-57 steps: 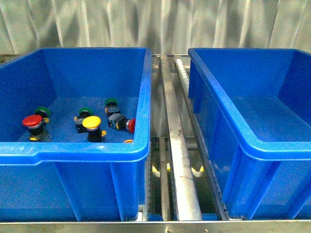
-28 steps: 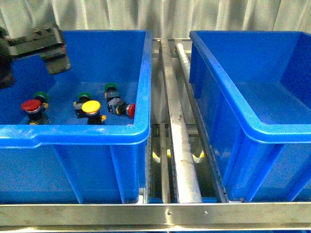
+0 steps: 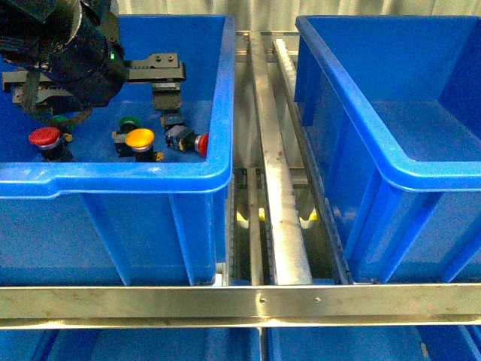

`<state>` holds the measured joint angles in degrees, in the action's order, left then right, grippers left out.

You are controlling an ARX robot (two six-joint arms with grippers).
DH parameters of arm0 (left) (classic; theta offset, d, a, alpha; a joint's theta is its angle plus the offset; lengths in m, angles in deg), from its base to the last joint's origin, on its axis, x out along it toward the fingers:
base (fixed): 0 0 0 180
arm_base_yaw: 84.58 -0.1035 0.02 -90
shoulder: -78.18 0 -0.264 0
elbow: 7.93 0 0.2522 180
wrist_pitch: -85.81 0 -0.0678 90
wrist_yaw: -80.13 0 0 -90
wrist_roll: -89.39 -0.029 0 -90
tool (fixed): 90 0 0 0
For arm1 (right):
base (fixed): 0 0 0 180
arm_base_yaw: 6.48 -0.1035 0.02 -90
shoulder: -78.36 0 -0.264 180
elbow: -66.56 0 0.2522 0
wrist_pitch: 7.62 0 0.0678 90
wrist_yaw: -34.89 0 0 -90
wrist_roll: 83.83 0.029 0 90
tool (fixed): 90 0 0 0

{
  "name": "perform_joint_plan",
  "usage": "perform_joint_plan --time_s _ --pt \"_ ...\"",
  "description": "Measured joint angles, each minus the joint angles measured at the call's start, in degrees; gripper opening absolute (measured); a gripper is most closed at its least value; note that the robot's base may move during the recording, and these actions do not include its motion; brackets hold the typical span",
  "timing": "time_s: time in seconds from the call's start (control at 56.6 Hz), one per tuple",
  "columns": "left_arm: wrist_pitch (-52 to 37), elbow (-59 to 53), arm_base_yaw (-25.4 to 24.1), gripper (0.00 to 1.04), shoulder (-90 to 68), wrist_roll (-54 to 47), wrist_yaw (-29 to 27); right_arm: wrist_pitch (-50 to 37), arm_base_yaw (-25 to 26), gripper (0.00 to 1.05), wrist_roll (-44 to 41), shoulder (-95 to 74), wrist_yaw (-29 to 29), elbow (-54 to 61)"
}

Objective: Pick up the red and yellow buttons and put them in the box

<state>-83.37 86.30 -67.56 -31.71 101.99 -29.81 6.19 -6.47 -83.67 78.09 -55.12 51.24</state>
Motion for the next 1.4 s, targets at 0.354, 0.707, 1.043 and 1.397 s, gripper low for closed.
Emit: perform_joint_plan --time_s 0.354,0.707,1.043,1.397 --pt "2.3 3.5 0.6 0.97 -5.5 -0.5 -1.8 0.0 0.0 0.99 0.0 0.0 0.0 0.0" --pt "3.0 4.7 0.9 0.97 -8.1 -0.5 -2.8 0.0 0.0 0.99 0.0 0.0 0.0 0.0" --pt "3.3 6.1 1.0 0.95 -10.2 -0.8 -2.8 0.0 0.0 0.99 0.0 0.0 0.0 0.0" --pt "3.8 6.6 1.1 0.36 -10.6 -0.9 -3.5 0.0 0.0 0.99 0.0 0.0 0.0 0.0"
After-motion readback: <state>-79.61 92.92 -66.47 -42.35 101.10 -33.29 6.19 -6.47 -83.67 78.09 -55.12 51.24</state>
